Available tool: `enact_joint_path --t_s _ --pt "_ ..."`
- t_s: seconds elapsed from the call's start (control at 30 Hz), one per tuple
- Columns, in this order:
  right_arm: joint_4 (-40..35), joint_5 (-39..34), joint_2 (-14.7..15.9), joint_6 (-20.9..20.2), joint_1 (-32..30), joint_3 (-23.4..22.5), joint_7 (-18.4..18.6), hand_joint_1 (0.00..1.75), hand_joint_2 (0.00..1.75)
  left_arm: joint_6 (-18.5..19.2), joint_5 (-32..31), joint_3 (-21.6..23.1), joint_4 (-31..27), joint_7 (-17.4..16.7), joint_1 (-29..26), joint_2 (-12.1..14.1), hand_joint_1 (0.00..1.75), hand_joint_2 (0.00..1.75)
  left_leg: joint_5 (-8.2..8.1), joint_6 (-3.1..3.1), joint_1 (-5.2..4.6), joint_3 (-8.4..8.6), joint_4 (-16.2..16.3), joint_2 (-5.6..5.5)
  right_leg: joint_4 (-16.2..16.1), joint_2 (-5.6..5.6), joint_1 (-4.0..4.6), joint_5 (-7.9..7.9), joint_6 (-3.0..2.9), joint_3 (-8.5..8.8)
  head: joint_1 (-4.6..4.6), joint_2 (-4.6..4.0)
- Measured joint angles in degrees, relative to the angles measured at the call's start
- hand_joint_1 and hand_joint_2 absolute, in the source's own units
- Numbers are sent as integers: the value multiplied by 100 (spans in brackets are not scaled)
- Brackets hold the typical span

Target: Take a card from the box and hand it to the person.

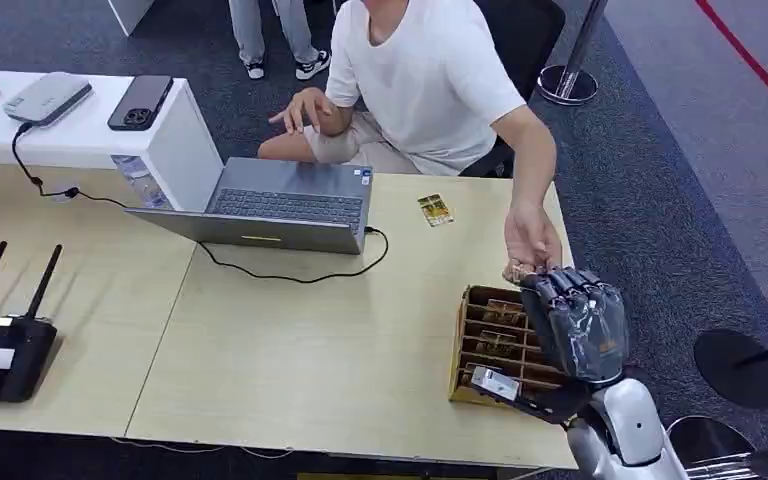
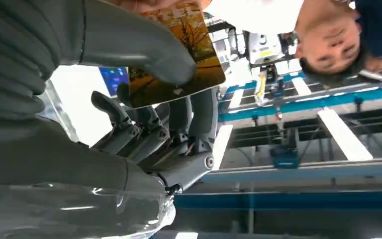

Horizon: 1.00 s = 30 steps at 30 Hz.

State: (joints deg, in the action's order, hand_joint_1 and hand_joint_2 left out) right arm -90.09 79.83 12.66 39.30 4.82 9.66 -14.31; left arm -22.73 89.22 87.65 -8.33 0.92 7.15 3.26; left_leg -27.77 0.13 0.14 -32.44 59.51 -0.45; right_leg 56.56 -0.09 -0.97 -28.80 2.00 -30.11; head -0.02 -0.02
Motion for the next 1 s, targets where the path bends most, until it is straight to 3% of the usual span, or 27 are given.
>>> enact_joint_path --t_s 0.5,0.53,0.7,0.73,1.0 --pt "1653 572 -435 9 1279 155 -77 157 175 0 -33 2 0 -2 32 0 0 175 3 0 0 -1 0 -2 2 0 0 2 -1 1 0 0" --pt "1757 572 -461 9 1356 168 -72 0 175 15 -54 2 0 -2 34 0 0 175 3 0 0 -1 0 -2 1 1 0 2 -1 1 0 0" --pt "2194 519 -540 9 1699 247 -68 0 175 37 -238 2 0 -39 39 4 0 175 3 0 0 -1 1 -3 1 -1 0 2 -1 1 0 0" --pt "2292 517 -549 9 1755 267 -68 0 175 15 -214 0 0 -35 39 4 0 0 3 0 0 -1 1 -3 1 -1 0 2 -1 1 0 0" --pt "2504 454 -627 11 1881 291 -90 0 175 -4 -138 0 0 15 39 7 0 0 3 0 0 -1 1 -3 1 -1 0 1 -1 1 0 0"
